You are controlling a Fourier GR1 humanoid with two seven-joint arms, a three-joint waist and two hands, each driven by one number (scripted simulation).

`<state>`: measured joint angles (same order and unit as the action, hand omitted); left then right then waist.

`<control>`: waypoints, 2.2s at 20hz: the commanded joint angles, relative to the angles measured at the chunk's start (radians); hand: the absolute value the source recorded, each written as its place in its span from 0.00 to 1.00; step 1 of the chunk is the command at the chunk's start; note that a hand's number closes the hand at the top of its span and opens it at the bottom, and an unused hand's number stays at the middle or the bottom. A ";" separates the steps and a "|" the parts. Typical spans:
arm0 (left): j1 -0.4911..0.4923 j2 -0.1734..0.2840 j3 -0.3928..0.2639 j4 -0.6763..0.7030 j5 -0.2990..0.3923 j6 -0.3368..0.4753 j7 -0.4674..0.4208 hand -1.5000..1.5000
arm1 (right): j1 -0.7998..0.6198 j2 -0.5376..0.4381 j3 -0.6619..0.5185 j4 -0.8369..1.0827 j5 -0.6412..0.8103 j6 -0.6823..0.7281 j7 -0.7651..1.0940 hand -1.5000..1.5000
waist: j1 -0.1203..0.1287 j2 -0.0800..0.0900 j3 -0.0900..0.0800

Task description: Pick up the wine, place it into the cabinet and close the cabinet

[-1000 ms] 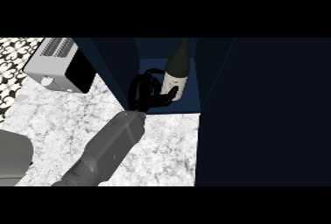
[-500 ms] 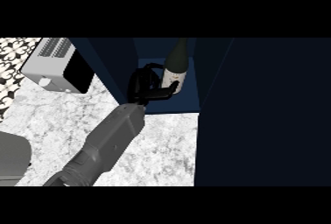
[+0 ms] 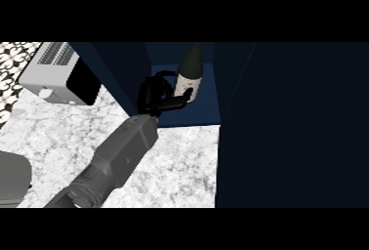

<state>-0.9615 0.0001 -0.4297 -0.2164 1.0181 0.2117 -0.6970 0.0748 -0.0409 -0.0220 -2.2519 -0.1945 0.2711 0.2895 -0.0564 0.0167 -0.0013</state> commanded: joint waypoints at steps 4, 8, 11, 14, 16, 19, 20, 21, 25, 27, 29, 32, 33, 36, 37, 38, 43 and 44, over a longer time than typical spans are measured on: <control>0.021 0.000 0.046 0.026 0.014 -0.005 -0.107 1.00 | -0.022 0.004 -0.002 0.031 0.023 -0.007 -0.020 0.00 | 0.013 -0.003 0.000; -0.039 0.026 0.079 0.073 0.012 -0.016 -0.133 0.00 | -0.029 -0.019 -0.025 0.036 0.026 0.004 -0.027 0.00 | 0.013 -0.001 0.000; 0.006 0.000 0.069 0.053 -0.006 -0.029 -0.202 0.00 | -0.012 -0.036 -0.056 0.029 -0.024 0.018 -0.007 0.00 | 0.019 -0.004 0.000; 0.037 0.007 0.050 0.043 -0.035 -0.058 -0.279 0.00 | 0.016 -0.020 -0.010 -0.055 -0.006 0.003 0.027 0.00 | 0.020 -0.007 0.000; 0.042 0.012 0.050 0.000 -0.039 -0.070 -0.247 0.00 | 0.012 -0.007 -0.008 -0.064 0.012 -0.023 0.040 0.00 | 0.039 -0.014 0.001; 0.070 0.018 0.024 -0.053 -0.064 -0.043 -0.230 0.00 | 0.081 0.022 0.028 -0.060 0.053 -0.011 -0.017 0.00 | 0.053 -0.021 0.002; 0.056 0.053 0.038 -0.067 -0.051 -0.044 -0.204 0.00 | 0.063 0.003 -0.007 -0.020 0.050 -0.003 -0.034 0.00 | 0.057 -0.020 0.002; 0.085 0.045 0.028 -0.087 -0.056 -0.034 -0.203 0.00 | 0.089 -0.010 0.003 -0.048 0.028 0.022 -0.022 0.00 | 0.062 -0.024 0.002; 0.132 0.034 -0.021 -0.204 -0.091 0.021 -0.161 0.00 | 0.033 -0.008 -0.021 0.022 0.033 0.006 -0.033 0.00 | 0.079 -0.027 0.002; 0.174 0.042 -0.058 -0.292 -0.117 0.044 -0.151 0.00 | 0.092 0.018 0.012 -0.046 0.052 -0.007 -0.030 0.00 | 0.083 -0.033 0.003; 0.218 0.093 -0.079 -0.368 -0.140 0.008 -0.105 0.00 | -0.052 0.007 0.002 0.012 0.067 -0.053 0.032 0.00 | 0.087 -0.026 0.002; 0.296 0.130 -0.133 -0.575 -0.164 0.040 -0.014 0.00 | -0.054 -0.015 -0.018 -0.014 0.047 -0.052 0.076 0.00 | 0.093 -0.030 0.002; 0.332 0.150 -0.153 -0.634 -0.175 0.039 0.027 0.00 | 0.011 0.001 0.009 -0.070 0.040 -0.038 0.062 0.00 | 0.083 -0.030 0.002; 0.363 0.184 -0.193 -0.862 -0.193 0.140 0.123 0.00 | -0.012 -0.003 -0.007 -0.047 0.059 -0.048 0.048 0.00 | 0.092 -0.032 0.003; 0.453 0.209 -0.223 -0.943 -0.205 0.125 0.107 0.00 | 0.017 -0.009 -0.011 -0.071 0.014 -0.030 0.063 0.00 | 0.091 -0.032 0.003; 0.472 0.259 -0.211 -1.021 -0.201 0.134 0.133 0.00 | -0.005 0.019 0.036 -0.071 0.077 -0.065 0.076 0.00 | 0.093 -0.031 0.002; 0.663 0.334 -0.237 -1.306 -0.263 0.225 0.177 0.00 | 0.068 0.021 0.051 -0.090 0.072 -0.030 0.024 0.00 | 0.067 -0.023 0.002; 0.660 0.396 -0.237 -1.419 -0.248 0.243 0.254 0.00 | -0.046 0.010 0.039 -0.073 0.069 -0.069 0.104 0.00 | 0.079 -0.024 0.002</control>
<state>-0.3996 0.2959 -0.6551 -1.3892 0.7893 0.4015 -0.5255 0.0706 -0.0246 0.0171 -2.3140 -0.1240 0.2174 0.3535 0.0233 -0.0088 0.0005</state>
